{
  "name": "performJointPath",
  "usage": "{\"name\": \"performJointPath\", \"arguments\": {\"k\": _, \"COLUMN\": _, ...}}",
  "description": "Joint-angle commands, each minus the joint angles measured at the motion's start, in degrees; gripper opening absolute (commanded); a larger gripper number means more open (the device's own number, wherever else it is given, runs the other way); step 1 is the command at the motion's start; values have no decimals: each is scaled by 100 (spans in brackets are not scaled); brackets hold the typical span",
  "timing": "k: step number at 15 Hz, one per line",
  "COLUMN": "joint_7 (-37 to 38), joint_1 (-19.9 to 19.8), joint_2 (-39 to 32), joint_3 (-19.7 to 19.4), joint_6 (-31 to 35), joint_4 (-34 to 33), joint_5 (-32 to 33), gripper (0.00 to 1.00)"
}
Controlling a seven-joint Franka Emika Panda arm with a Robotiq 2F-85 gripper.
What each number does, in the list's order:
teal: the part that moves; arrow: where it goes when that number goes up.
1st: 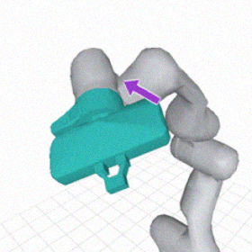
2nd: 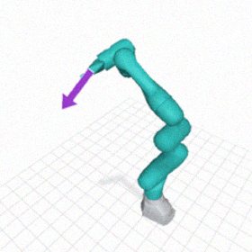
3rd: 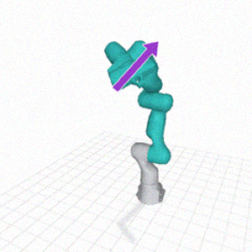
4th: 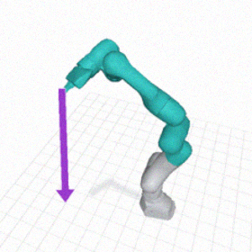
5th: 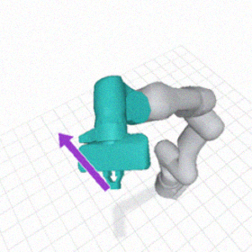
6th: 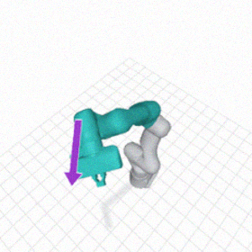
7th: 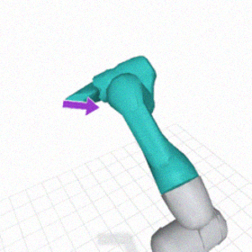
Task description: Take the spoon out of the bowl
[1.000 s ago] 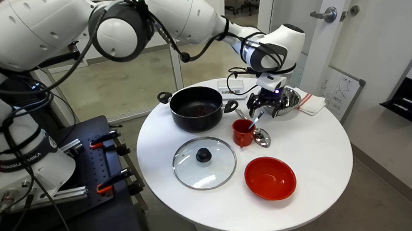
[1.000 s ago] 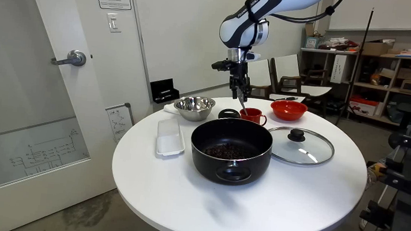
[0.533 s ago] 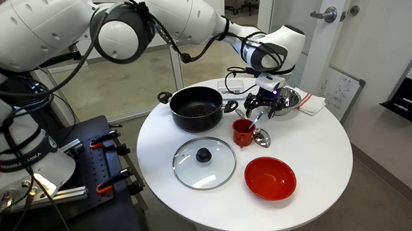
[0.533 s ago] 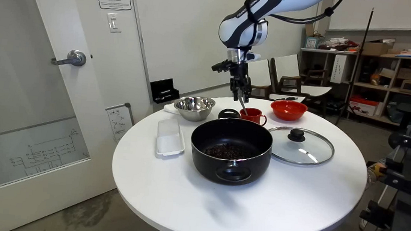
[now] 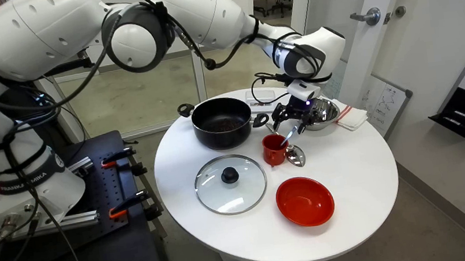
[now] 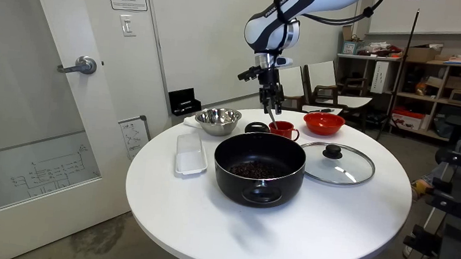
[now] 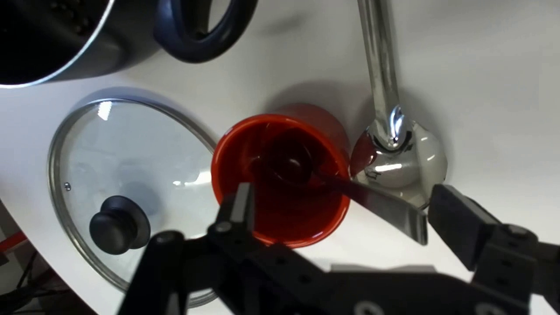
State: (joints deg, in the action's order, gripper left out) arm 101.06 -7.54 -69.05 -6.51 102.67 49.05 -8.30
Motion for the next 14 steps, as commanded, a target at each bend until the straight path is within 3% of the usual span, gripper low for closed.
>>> {"name": "performJointPath", "arguments": {"k": 1, "joint_7": 84, "joint_1": -15, "joint_2": -143, "joint_3": 15, "joint_6": -379, "joint_4": -334, "joint_5": -15, "gripper": 100}}
{"name": "performJointPath", "arguments": {"k": 3, "joint_7": 100, "joint_1": -22, "joint_2": -155, "joint_3": 17, "joint_6": -464, "joint_4": -369, "joint_5": -25, "gripper": 100}}
{"name": "performJointPath", "arguments": {"k": 4, "joint_7": 106, "joint_1": -23, "joint_2": -159, "joint_3": 15, "joint_6": -483, "joint_4": -377, "joint_5": -26, "gripper": 94}}
{"name": "performJointPath", "arguments": {"k": 6, "joint_7": 109, "joint_1": -27, "joint_2": -165, "joint_3": 18, "joint_6": -493, "joint_4": -390, "joint_5": -33, "gripper": 70}}
{"name": "performJointPath", "arguments": {"k": 8, "joint_7": 114, "joint_1": -29, "joint_2": -167, "joint_3": 19, "joint_6": -482, "joint_4": -397, "joint_5": -38, "gripper": 62}}
{"name": "performJointPath", "arguments": {"k": 14, "joint_7": 131, "joint_1": -31, "joint_2": -173, "joint_3": 18, "joint_6": -439, "joint_4": -430, "joint_5": -42, "gripper": 16}}
